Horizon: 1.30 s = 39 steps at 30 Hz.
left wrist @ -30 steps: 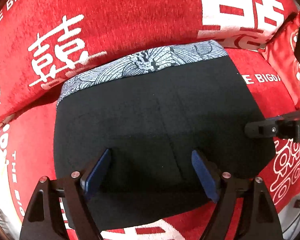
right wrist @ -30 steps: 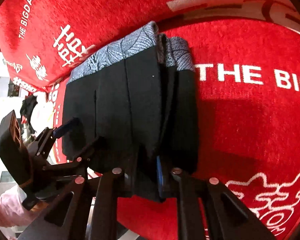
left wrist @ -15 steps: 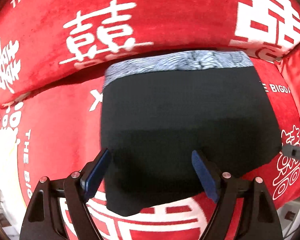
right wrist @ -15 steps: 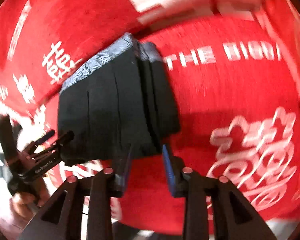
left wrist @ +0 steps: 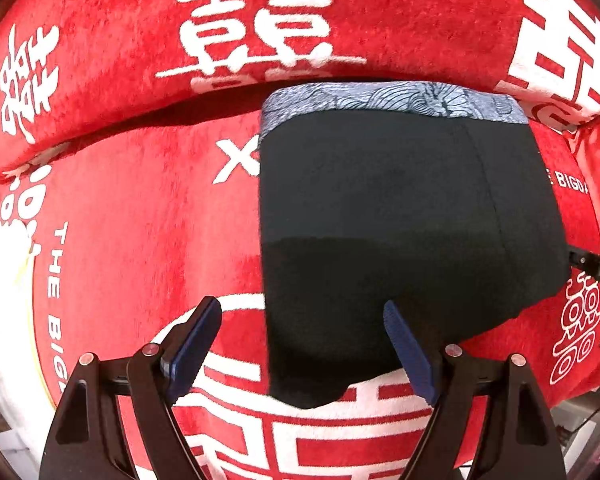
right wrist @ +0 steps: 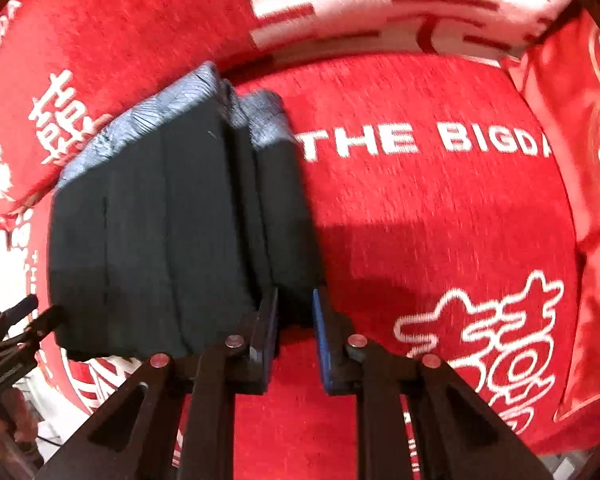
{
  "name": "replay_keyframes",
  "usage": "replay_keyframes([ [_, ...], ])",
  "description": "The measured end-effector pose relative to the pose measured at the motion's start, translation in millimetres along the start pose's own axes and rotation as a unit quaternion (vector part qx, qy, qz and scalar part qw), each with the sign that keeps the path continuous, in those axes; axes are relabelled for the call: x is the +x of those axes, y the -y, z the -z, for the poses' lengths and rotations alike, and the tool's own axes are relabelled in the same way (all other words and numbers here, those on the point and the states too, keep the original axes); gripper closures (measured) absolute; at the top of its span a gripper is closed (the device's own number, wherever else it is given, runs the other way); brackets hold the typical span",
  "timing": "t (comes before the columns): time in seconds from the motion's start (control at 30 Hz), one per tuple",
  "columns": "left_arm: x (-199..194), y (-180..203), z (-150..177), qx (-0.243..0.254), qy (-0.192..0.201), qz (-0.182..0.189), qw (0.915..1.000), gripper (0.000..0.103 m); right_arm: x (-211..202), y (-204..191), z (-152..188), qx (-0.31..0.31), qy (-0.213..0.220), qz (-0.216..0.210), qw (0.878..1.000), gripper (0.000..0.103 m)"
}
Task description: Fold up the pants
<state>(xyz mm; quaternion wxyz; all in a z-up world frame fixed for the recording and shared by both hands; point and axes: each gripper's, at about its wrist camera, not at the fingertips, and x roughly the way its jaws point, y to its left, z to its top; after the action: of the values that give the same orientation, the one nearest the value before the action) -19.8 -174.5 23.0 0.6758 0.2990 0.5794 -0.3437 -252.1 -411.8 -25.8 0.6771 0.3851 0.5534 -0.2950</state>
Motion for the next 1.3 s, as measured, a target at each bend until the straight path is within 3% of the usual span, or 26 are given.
replay_keyframes([
  [0.03,0,-2,1,0.000,0.000,0.000,1.0000,0.000,-4,0,3,0.010,0.004,0.000,1.000,0.083],
  [0.23,-4,-10,3,0.011,0.001,0.011,0.9999,0.000,-19,-1,32,0.041,-0.001,0.032,0.999,0.079],
  [0.27,-4,-9,3,0.013,0.001,0.011,0.9998,0.000,-22,-2,38,0.044,-0.002,0.031,0.999,0.065],
  [0.3,-4,-9,4,0.016,0.001,0.011,0.9998,0.000,-25,-5,44,0.047,-0.002,0.028,0.998,0.043],
  [0.37,-3,-11,5,0.016,0.000,0.011,0.9998,0.000,-32,-11,53,0.044,0.007,0.024,0.999,0.023],
  [0.77,3,-15,7,0.012,-0.009,0.006,0.9999,0.000,-31,-65,64,-0.011,0.004,-0.001,1.000,0.023],
  [1.3,8,-6,-11,-0.009,-0.028,-0.042,0.9987,0.000,-24,-61,32,-0.051,-0.023,-0.015,0.998,0.023],
])
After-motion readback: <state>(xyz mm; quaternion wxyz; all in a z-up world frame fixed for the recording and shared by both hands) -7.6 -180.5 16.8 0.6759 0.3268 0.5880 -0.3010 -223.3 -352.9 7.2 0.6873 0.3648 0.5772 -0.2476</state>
